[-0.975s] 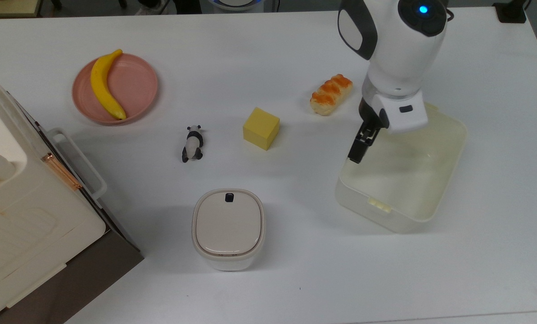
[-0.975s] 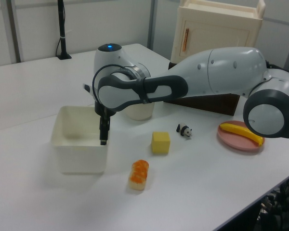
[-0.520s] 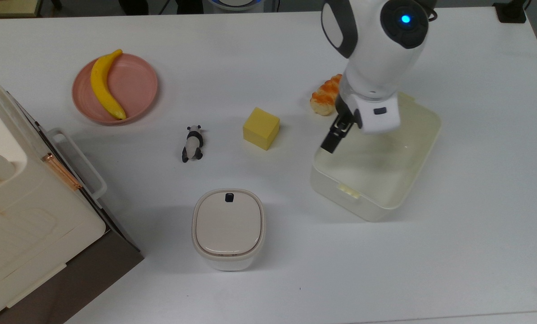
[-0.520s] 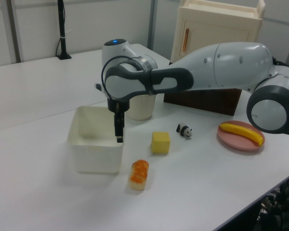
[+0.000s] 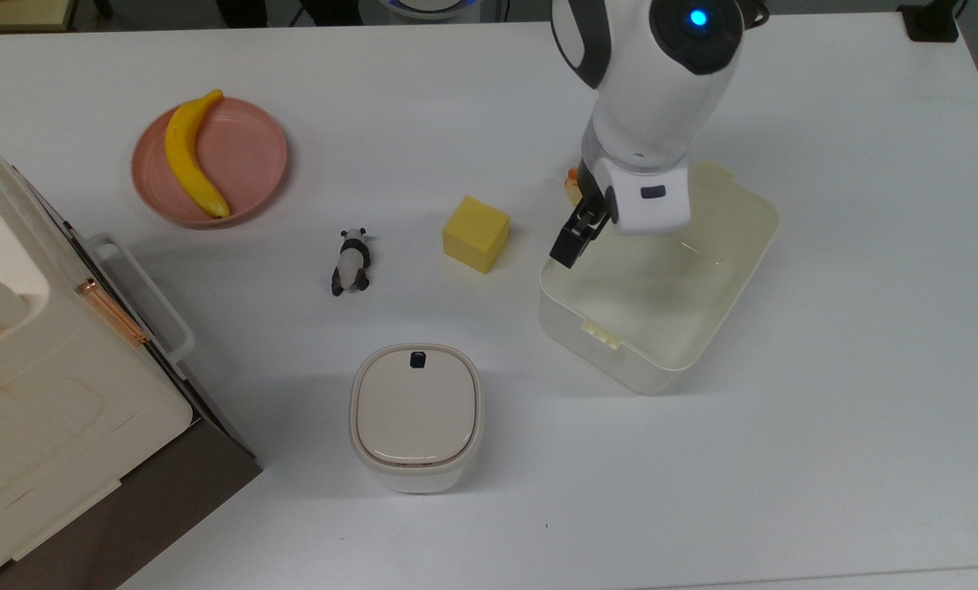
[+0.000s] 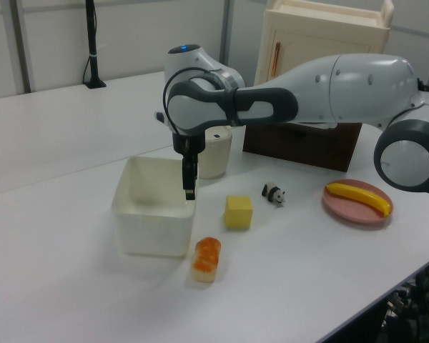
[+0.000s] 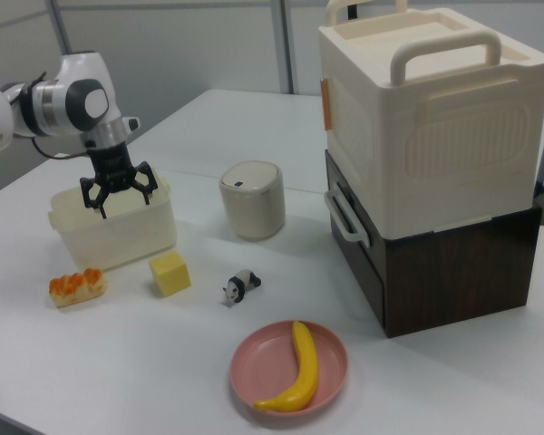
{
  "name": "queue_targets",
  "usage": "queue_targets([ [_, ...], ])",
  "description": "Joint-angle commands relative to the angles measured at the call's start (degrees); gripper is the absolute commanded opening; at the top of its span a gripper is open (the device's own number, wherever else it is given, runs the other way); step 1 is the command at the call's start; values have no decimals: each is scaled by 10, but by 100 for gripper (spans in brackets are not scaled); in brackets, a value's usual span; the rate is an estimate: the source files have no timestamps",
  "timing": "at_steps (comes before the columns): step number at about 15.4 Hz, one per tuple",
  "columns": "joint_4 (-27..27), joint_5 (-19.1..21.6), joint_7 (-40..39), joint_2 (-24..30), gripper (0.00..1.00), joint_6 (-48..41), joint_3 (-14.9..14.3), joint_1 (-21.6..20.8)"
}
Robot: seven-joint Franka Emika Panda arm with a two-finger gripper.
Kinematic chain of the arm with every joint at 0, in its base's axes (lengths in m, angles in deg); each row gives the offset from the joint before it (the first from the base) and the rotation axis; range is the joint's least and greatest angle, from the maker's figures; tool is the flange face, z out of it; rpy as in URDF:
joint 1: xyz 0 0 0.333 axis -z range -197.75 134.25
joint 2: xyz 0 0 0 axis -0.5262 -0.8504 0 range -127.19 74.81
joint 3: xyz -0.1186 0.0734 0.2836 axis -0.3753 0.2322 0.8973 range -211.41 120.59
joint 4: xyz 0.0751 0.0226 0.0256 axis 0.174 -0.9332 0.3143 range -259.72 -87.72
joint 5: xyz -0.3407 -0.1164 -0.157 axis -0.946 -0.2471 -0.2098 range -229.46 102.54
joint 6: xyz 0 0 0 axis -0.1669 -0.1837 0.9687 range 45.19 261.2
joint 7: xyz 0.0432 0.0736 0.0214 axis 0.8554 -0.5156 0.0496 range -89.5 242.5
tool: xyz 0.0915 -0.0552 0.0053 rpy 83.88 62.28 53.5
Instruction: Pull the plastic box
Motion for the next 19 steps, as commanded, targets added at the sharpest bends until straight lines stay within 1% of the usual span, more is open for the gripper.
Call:
queue_targets([
  [1,-6,35,64,65,100,-14,1,22],
  [3,-13,35,124,106,100,-31,5,43],
  [5,-13,28,173,138,100,-74,5,73],
  [9,-14,34,192,182,100,-162,5,141],
  [10,-14,34,234,185,100,-184,5,157],
  [12,-14,28,333,187,100,-181,5,176],
  [13,-14,27,354,186,100,-179,5,185],
  [15,-14,26,352,183,100,-179,2,194],
  [19,-13,21,354,183,100,-169,-2,194],
])
